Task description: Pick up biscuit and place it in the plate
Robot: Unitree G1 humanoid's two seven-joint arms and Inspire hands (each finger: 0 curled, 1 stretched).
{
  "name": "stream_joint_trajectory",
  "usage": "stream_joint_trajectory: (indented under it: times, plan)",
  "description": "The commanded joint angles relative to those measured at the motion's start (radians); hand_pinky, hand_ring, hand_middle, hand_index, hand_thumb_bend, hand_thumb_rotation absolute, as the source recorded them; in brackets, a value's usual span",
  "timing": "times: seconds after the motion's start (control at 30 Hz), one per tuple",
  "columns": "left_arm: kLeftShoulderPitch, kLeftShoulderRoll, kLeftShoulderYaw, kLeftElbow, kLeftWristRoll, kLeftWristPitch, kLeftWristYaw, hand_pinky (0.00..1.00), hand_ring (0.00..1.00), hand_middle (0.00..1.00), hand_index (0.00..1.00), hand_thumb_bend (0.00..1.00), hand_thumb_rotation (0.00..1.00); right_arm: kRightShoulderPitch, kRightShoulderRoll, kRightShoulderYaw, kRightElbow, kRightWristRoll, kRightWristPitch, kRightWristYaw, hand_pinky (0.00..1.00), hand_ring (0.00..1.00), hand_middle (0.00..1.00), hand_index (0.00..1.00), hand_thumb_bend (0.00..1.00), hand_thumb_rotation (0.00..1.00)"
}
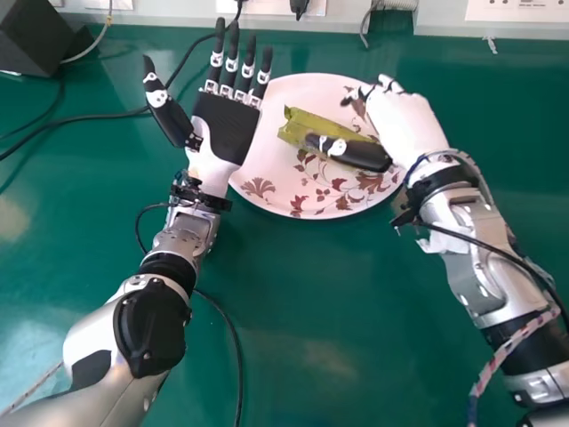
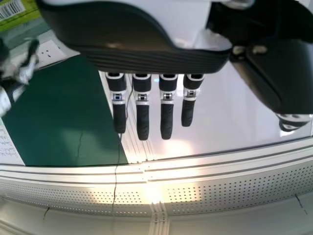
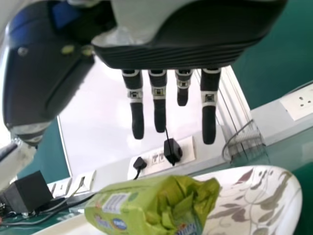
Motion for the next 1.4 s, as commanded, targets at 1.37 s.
stream_joint_trajectory:
  times: [1.37]
  plan:
    - [0.011,0.002,0.007,0.012,0.014,-0.020,0.023,0.61,0.75,0.81,0.90,0.88,0.38,0.174,0.021,-0.223,-0.206,0.252,-0.117,-0.043,0.48,0.58,0.78,0.76,0.96,0.60]
